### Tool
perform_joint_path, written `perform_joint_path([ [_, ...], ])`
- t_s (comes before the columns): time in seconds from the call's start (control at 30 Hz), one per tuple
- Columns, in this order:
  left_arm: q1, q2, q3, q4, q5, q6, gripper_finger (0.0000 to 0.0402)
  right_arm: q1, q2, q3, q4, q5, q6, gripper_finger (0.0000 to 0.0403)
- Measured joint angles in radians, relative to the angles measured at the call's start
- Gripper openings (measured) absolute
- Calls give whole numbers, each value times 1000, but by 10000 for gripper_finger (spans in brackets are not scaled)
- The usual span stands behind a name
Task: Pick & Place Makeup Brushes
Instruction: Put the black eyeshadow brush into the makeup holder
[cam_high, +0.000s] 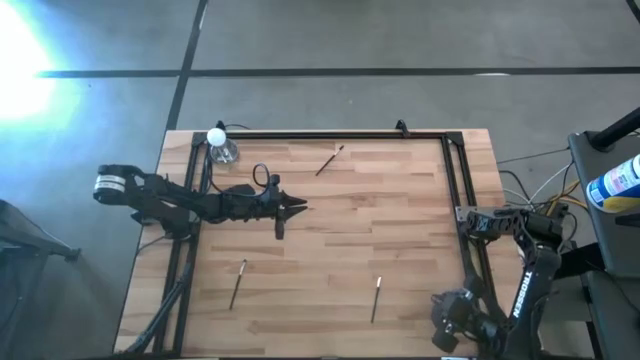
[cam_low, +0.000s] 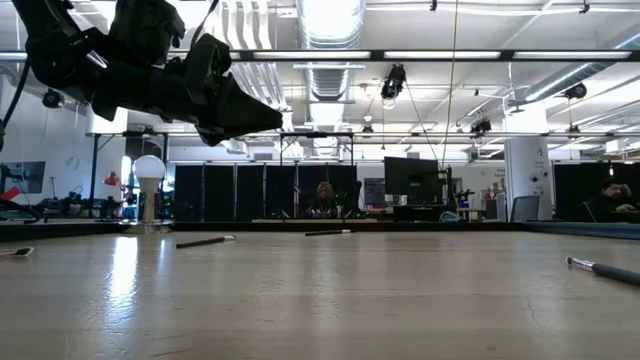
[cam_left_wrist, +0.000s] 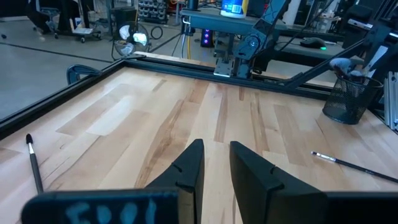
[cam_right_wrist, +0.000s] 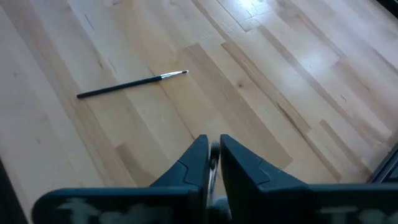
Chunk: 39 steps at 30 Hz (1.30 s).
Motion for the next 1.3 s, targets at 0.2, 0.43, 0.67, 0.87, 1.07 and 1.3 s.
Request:
perform_joint_path([
  [0.2,-1,0,0,0,0,0,71,-11,-32,13,0,-1,-7,84],
  [0.43,0,0,0,0,0,1,71,-57,-82,6,0,62,-71,64],
  [0.67,0,0,0,0,0,2,71,-199,-141,-88,160,168,-414,10],
  [0.87,0,0,0,0,0,1,71,-370,-322,-356,760,94,-987,8],
  [1.07,0,0,0,-1,0,4,71,-607,-488,-653,1379,-132,-1494,8],
  [1.3,0,0,0,-4,0,14,71,-891,-521,-877,1911,-342,-1850,8],
])
